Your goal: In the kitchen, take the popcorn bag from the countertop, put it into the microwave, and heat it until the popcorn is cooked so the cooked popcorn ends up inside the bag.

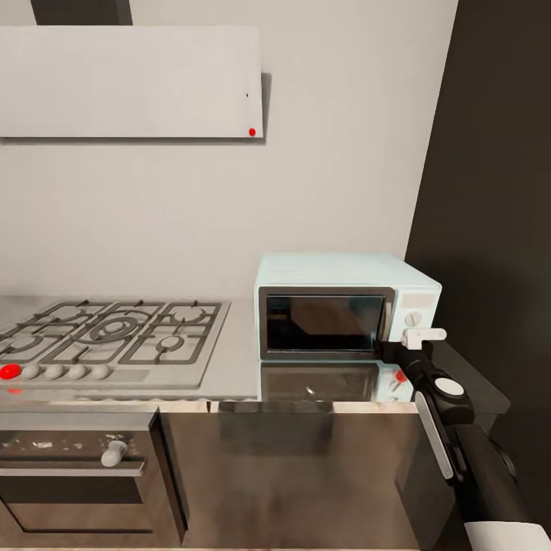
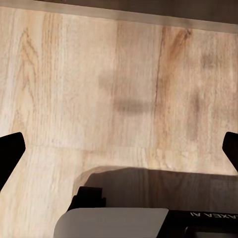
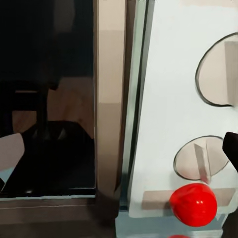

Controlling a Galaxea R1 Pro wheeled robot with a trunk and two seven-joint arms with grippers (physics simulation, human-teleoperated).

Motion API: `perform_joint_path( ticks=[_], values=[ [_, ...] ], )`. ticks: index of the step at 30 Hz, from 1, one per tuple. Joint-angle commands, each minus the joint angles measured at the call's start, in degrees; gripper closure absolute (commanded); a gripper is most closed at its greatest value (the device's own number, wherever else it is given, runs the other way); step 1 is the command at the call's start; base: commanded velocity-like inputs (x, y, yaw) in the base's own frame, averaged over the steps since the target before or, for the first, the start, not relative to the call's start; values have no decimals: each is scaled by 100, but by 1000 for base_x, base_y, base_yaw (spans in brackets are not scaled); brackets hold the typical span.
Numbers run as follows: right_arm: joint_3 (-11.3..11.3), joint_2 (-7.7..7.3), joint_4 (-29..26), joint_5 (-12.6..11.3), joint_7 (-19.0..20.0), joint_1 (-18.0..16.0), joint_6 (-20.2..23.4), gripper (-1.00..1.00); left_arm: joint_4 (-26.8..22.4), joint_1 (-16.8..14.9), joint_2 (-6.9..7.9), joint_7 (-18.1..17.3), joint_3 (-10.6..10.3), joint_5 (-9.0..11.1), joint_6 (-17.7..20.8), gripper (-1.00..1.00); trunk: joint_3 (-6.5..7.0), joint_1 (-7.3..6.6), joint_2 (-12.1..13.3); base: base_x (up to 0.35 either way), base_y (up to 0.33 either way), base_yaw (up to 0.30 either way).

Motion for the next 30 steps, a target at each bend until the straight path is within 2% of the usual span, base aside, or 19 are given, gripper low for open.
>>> perform_joint_path(
  ticks=[1,7,30],
  values=[
    [0,-2,-8,-12,-4,-5,30,-100,4,-4,-5,-3,31,2,-18,-100,-6,0,-4,0,0,0],
    [0,-2,-21,-12,-4,2,30,-100,4,-4,-2,-3,34,2,-18,-100,-6,0,-4,113,0,0],
    [0,-2,-23,-19,22,-2,39,-100,4,-4,-2,-3,31,2,-18,-100,-6,0,-4,18,0,0]
  ],
)
